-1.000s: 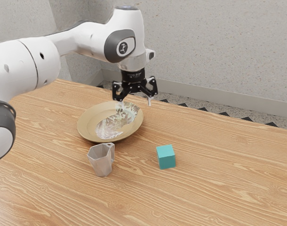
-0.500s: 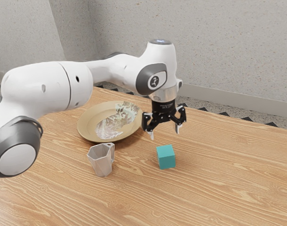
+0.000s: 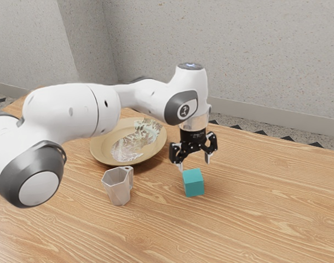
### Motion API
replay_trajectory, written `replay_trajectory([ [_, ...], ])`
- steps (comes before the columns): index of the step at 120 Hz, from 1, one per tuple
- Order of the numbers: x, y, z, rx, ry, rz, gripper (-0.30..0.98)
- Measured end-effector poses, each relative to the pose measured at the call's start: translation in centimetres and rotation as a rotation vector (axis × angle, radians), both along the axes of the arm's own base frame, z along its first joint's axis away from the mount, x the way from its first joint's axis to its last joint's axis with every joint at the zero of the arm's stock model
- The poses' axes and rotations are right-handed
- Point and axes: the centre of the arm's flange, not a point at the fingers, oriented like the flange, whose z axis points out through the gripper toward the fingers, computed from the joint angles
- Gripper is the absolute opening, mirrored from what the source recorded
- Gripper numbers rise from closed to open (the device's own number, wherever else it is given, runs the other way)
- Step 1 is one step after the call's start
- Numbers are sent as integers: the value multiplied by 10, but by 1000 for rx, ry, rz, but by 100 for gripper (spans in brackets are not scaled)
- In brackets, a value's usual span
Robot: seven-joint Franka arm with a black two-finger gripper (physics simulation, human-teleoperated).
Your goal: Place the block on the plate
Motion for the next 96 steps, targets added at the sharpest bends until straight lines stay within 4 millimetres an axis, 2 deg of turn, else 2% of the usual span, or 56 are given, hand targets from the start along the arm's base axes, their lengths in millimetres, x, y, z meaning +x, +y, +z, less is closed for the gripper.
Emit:
replay_trajectory([
  [19,10,16,-15,-11,10,20,69],
  [38,13,20,-20,-4,-3,-5,69],
  [56,17,28,-40,3,5,-23,69],
  [96,18,17,-52,-16,-8,-104,69],
])
